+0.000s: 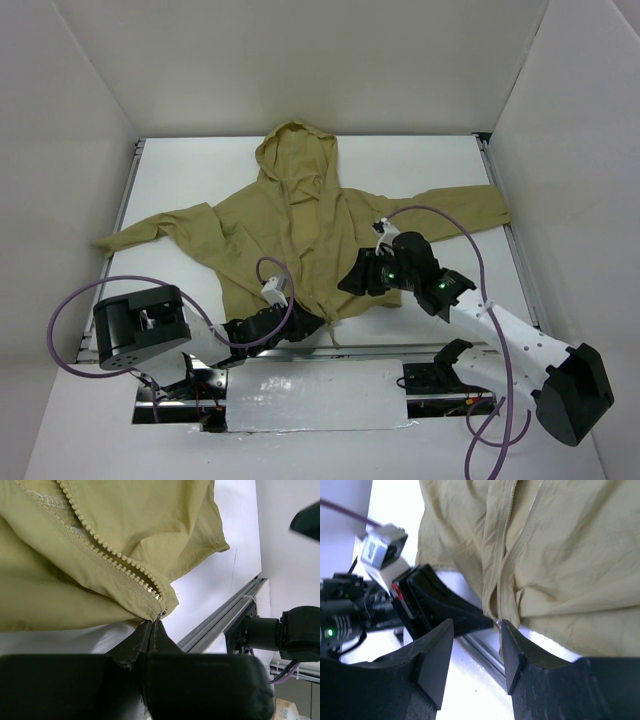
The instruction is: Zip up the jacket
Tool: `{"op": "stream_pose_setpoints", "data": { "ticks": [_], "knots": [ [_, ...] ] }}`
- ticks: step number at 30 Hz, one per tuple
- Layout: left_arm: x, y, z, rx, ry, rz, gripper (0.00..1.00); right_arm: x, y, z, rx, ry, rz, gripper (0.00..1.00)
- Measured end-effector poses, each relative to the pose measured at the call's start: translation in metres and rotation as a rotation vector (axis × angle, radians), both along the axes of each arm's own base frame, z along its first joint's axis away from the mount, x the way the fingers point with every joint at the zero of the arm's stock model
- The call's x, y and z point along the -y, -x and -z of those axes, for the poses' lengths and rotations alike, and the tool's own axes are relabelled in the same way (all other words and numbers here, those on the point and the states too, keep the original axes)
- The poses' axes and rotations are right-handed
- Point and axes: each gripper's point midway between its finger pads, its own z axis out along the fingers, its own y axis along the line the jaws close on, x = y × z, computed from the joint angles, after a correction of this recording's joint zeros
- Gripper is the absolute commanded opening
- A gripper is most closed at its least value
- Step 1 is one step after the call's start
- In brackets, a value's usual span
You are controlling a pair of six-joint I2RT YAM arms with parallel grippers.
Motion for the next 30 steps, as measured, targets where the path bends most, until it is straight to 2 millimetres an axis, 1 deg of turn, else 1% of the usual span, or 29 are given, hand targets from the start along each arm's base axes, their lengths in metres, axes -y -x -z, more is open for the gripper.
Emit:
{"op": "stream_pose_setpoints", "data": {
  "ticks": [1,3,8,12,13,15,17,24,30],
  "knots": [
    [0.0,0.0,0.0,0.004,-0.002,0.0,0.0,0.0,0.003,0.001,-0.002,-0.005,-0.009,0.53],
    [-0.001,-0.001,-0.001,0.009,-0.004,-0.001,0.0,0.001,0.014,0.009,-0.025,-0.015,-0.037,0.55],
    [-0.003,-0.006,-0.003,0.013,0.001,-0.017,0.0,0.006,0.045,0.038,-0.117,-0.028,-0.1,0.59],
    [-0.007,-0.014,-0.004,0.011,0.004,-0.04,0.0,0.004,0.071,0.057,-0.189,-0.039,-0.156,0.57],
    [-0.008,-0.016,-0.004,0.011,0.004,-0.044,0.0,0.003,0.077,0.061,-0.204,-0.038,-0.167,0.55],
    [-0.008,-0.016,-0.004,0.009,0.005,-0.043,0.0,0.001,0.084,0.067,-0.224,-0.038,-0.18,0.53],
    [-0.007,-0.015,-0.005,0.008,0.009,-0.035,0.0,-0.002,0.087,0.072,-0.239,-0.042,-0.182,0.51],
    [-0.001,-0.014,-0.014,0.017,0.052,-0.012,0.0,-0.012,0.084,0.089,-0.249,-0.015,-0.149,0.51],
    [0.003,-0.012,-0.018,0.02,0.079,0.006,0.0,-0.017,0.081,0.114,-0.287,0.046,-0.112,0.5]
  ]
}}
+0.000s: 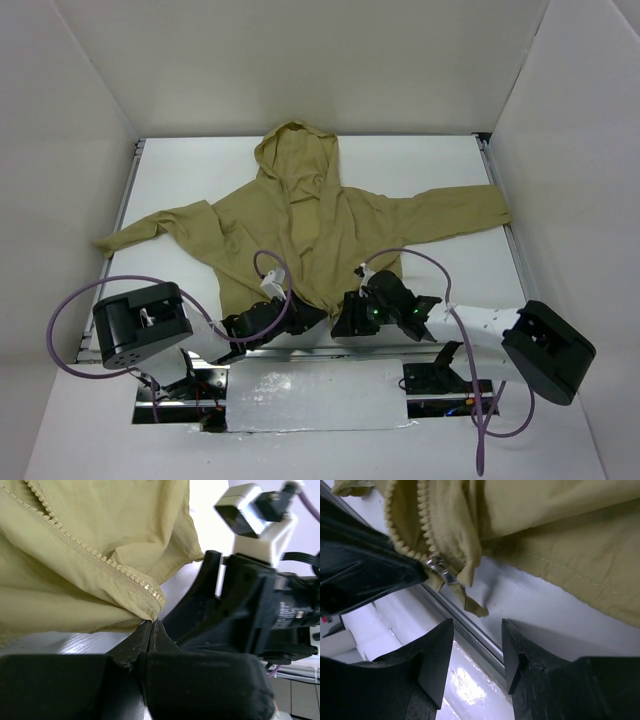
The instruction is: Zip up the jacket
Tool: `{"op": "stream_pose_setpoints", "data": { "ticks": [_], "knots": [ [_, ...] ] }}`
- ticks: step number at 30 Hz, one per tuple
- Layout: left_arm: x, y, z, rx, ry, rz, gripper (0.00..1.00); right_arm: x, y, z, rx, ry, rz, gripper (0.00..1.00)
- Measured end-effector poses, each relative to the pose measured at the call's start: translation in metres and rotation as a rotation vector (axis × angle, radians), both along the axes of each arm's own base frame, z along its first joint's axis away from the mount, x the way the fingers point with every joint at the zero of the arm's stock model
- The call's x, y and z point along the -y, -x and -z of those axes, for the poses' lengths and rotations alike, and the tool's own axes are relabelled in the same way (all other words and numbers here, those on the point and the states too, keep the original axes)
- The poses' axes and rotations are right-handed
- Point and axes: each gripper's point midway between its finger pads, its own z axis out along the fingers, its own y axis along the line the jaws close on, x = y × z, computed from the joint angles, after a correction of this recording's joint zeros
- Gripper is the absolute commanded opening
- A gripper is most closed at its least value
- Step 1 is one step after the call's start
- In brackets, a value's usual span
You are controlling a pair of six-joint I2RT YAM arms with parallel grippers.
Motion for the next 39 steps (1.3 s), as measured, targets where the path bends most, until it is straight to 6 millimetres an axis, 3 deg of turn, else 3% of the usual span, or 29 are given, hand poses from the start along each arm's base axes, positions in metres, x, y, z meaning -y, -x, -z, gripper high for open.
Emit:
{"op": "stream_pose_setpoints", "data": {
  "ticks": [11,14,19,20,24,34,39],
  "knots": [
    [-0.001,0.0,-0.001,0.001,0.011,0.003,0.0,-0.018,-0.014,-0.004,0.06,-0.059,0.006,0.45],
    [-0.001,0.001,-0.001,0.001,0.012,0.005,0.0,-0.019,-0.014,0.002,0.053,-0.039,0.007,0.33],
    [0.0,0.0,-0.003,0.003,0.018,0.007,0.0,-0.018,-0.017,0.007,0.051,-0.02,0.019,0.24],
    [-0.001,0.0,-0.003,0.003,0.019,0.006,0.0,-0.019,-0.017,0.007,0.053,-0.021,0.019,0.16],
    [0.0,0.0,-0.001,0.001,0.019,0.01,0.0,-0.022,-0.019,0.002,0.066,-0.044,0.017,0.01],
    [0.001,0.006,-0.003,0.043,0.011,0.064,0.0,-0.034,-0.01,-0.038,0.085,-0.165,-0.042,0.0],
    [0.005,0.011,-0.003,0.078,0.007,0.121,0.0,-0.038,-0.006,-0.049,0.052,-0.186,-0.099,0.0]
  ]
}}
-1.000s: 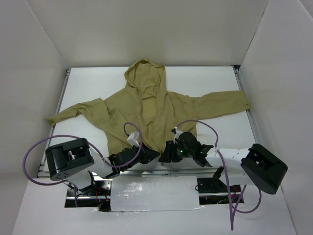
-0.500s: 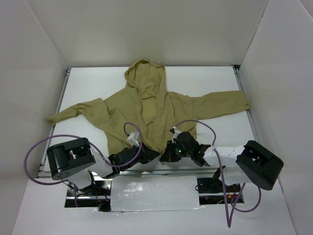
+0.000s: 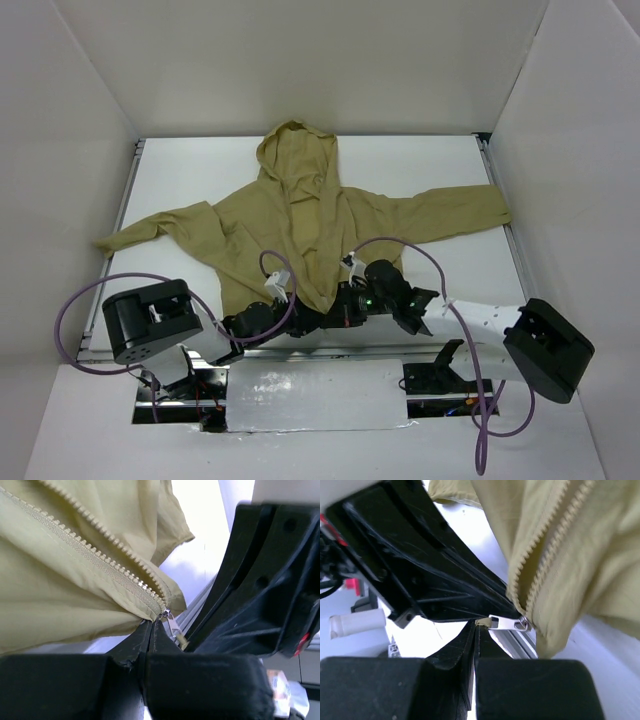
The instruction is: Zip up the jacket
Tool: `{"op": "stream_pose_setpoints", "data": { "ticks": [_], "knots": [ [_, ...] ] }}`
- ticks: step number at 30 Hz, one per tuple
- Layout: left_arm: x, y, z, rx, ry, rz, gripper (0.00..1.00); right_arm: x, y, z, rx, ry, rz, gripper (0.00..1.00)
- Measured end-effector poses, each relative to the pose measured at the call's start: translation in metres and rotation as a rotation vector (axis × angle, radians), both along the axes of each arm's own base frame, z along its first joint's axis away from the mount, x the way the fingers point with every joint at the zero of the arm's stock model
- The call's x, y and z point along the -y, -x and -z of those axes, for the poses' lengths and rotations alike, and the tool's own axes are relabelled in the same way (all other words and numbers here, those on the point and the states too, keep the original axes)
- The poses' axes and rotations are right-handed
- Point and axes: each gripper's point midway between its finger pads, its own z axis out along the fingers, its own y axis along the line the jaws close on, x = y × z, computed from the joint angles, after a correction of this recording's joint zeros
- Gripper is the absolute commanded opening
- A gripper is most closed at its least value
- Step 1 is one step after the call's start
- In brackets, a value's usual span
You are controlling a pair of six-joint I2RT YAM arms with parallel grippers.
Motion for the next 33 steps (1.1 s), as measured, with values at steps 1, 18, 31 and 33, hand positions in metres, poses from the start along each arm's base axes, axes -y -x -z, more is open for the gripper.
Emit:
{"op": "stream_pose_setpoints", "data": {
  "ticks": [1,18,31,33],
  "knots": [
    [0.0,0.001,0.001,-0.001,-0.002,0.009,0.0,0.0,0.0,-0.001,-0.004,-0.004,-0.008,0.0],
    [0.0,0.014,0.012,-0.004,-0.012,0.093,0.0,0.011,-0.009,-0.01,-0.104,-0.082,-0.024,0.0],
    [-0.007,0.017,0.013,0.026,-0.025,0.149,0.0,0.001,-0.01,-0.01,-0.21,-0.082,-0.098,0.0],
    [-0.006,0.02,0.012,0.039,-0.026,0.173,0.0,0.001,-0.01,-0.011,-0.221,-0.08,-0.104,0.0]
  ]
}}
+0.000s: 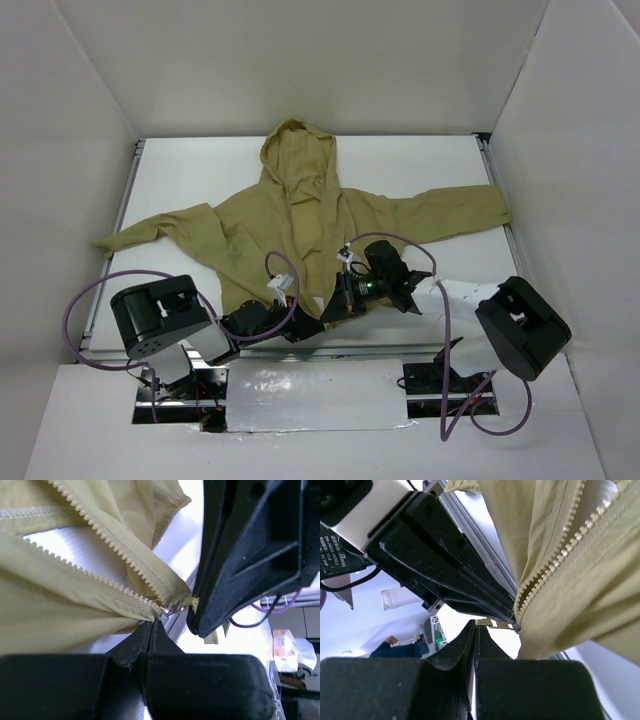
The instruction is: Zip up the jacket
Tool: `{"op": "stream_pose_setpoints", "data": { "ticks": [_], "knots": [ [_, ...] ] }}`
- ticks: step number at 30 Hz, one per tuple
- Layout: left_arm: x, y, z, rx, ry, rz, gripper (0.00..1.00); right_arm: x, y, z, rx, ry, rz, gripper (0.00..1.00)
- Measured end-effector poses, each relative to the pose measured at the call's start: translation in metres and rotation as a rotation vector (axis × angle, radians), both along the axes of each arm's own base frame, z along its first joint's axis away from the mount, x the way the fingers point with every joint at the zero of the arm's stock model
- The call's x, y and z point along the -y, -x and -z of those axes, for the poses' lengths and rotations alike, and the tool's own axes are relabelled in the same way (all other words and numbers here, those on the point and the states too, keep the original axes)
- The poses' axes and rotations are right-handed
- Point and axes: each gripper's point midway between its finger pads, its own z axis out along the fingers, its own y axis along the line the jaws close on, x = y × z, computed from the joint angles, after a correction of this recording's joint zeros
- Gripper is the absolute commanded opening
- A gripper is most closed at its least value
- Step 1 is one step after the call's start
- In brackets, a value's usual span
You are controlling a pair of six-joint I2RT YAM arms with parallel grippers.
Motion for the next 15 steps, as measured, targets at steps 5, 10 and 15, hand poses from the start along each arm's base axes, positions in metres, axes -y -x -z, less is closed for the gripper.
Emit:
{"op": "stream_pose_setpoints", "data": {
  "ticks": [5,10,15],
  "knots": [
    [0.002,0.003,-0.004,0.019,0.008,0.033,0.0,0.0,-0.006,-0.001,-0.037,0.018,0.016,0.0],
    [0.007,0.005,-0.005,0.031,0.009,0.067,0.0,0.003,-0.021,0.009,-0.142,0.045,0.086,0.0],
    [0.007,0.005,0.002,0.035,-0.011,0.08,0.0,0.003,-0.022,0.013,-0.211,0.06,0.118,0.0]
  ]
}}
